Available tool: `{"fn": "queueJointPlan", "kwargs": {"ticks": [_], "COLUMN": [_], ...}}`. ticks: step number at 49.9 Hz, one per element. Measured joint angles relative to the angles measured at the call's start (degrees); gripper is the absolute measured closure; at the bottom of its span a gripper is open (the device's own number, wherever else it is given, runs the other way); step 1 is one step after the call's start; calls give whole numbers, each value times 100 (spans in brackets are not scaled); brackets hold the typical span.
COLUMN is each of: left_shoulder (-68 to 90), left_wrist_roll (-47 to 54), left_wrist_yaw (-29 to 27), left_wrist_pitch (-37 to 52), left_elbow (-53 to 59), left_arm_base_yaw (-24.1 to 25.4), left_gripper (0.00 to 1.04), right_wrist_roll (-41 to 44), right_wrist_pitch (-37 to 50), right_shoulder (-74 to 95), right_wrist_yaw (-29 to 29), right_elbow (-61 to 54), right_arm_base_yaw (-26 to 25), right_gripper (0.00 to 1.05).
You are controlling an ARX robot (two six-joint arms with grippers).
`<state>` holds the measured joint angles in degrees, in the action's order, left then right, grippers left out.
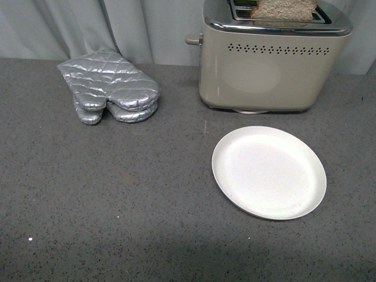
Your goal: Put bread into toaster
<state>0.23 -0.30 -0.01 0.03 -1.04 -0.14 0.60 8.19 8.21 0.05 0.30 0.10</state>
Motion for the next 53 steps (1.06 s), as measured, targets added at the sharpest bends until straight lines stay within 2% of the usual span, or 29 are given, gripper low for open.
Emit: {"fn": "queueJointPlan", "kwargs": {"ticks": [5,9,15,18,24,37,53], "left_shoulder": [0,-2,0,-2,-2,-2,-2], "left_wrist_roll": [0,0,0,0,0,0,0], "left_wrist_yaw": [-7,-2,-2,-2,-2,-2,-2], "left_wrist_pitch": [0,0,0,0,0,0,0], "left_elbow": [0,0,0,0,0,0,0], "left_arm_base_yaw": [0,0,0,0,0,0,0], "left_gripper": [7,7,7,7,7,7,7], "right_wrist_roll": [0,4,0,0,0,0,-17], "right_wrist_pitch": [-748,-787,-809,-809,-809,-809,-809], "right_shoulder": [-575,-791,-791,-791,-796,-796,-796], "right_wrist_yaw": [-4,-4,0,0,-2,-2,-2], "right_elbow": [0,0,0,0,0,0,0], "right_arm_base_yaw": [0,0,0,0,0,0,0], "right_gripper": [104,104,80,73,50,9,10]}}
